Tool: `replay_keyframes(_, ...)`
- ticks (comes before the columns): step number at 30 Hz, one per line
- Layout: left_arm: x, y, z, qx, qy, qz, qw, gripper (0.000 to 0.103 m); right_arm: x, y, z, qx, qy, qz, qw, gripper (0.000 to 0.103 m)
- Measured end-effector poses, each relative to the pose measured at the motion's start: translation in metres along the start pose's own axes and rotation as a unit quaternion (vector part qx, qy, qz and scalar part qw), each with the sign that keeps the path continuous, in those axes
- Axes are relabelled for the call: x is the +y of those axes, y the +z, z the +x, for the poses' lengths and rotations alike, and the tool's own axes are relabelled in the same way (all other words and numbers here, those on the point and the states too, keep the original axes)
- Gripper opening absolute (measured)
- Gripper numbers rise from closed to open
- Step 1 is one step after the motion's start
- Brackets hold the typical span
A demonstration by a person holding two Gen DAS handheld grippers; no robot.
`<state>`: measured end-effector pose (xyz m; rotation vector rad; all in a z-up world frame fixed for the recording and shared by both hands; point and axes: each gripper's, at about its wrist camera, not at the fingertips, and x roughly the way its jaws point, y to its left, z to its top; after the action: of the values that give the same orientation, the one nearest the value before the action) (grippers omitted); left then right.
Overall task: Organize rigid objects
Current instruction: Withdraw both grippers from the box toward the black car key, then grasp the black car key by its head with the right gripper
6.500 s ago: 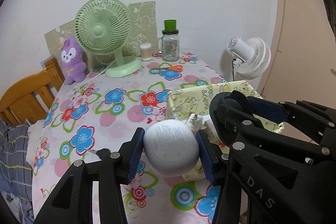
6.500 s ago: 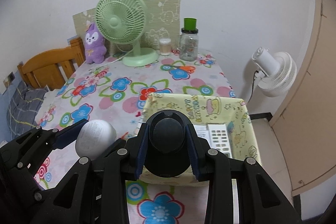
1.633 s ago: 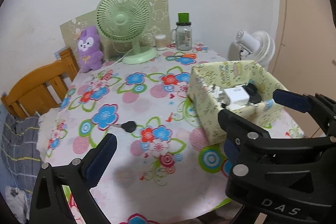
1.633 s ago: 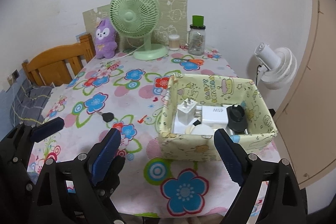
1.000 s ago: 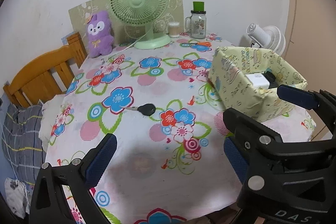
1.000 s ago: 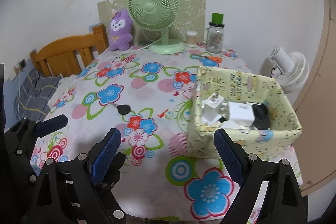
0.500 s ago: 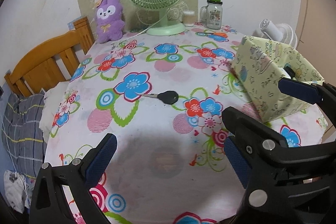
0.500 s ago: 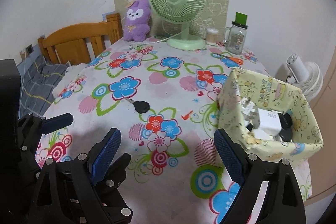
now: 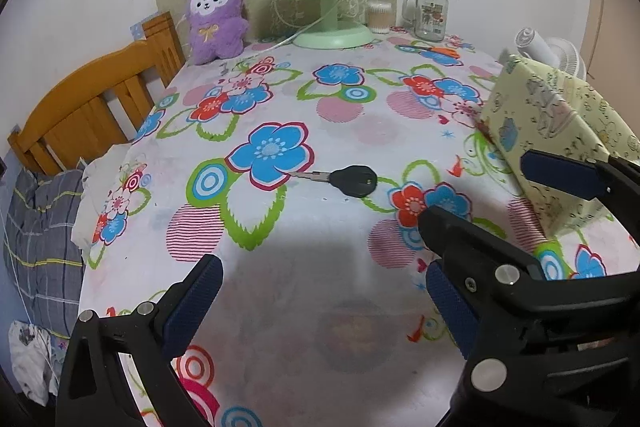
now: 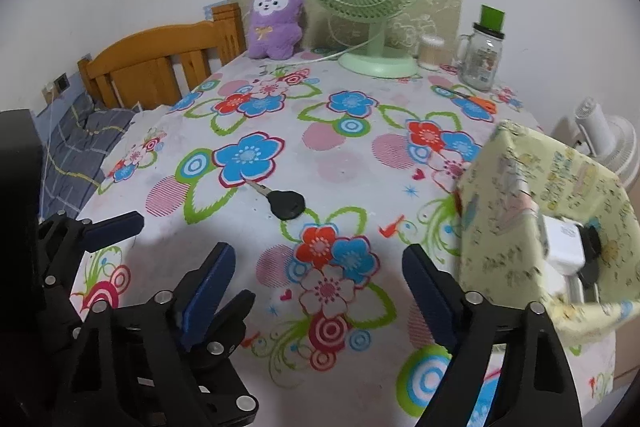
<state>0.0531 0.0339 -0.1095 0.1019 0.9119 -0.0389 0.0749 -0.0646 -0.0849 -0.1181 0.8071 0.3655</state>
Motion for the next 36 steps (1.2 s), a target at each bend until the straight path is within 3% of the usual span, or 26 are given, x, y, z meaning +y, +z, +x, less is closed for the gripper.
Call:
replay_keyframes(23,0.011,0.016,0.053,0.047,0.000,0.031,0.9984,0.102,0.004,0.021,0.079,0.066,0.013,-0.008,0.998,0.075)
replay_keyframes(36,0.020,0.020,0.062,0.047,-0.045,0.023,0.9976,0.103,0.008,0.027,0.100,0.077,0.018,-0.011,0.997,0.063)
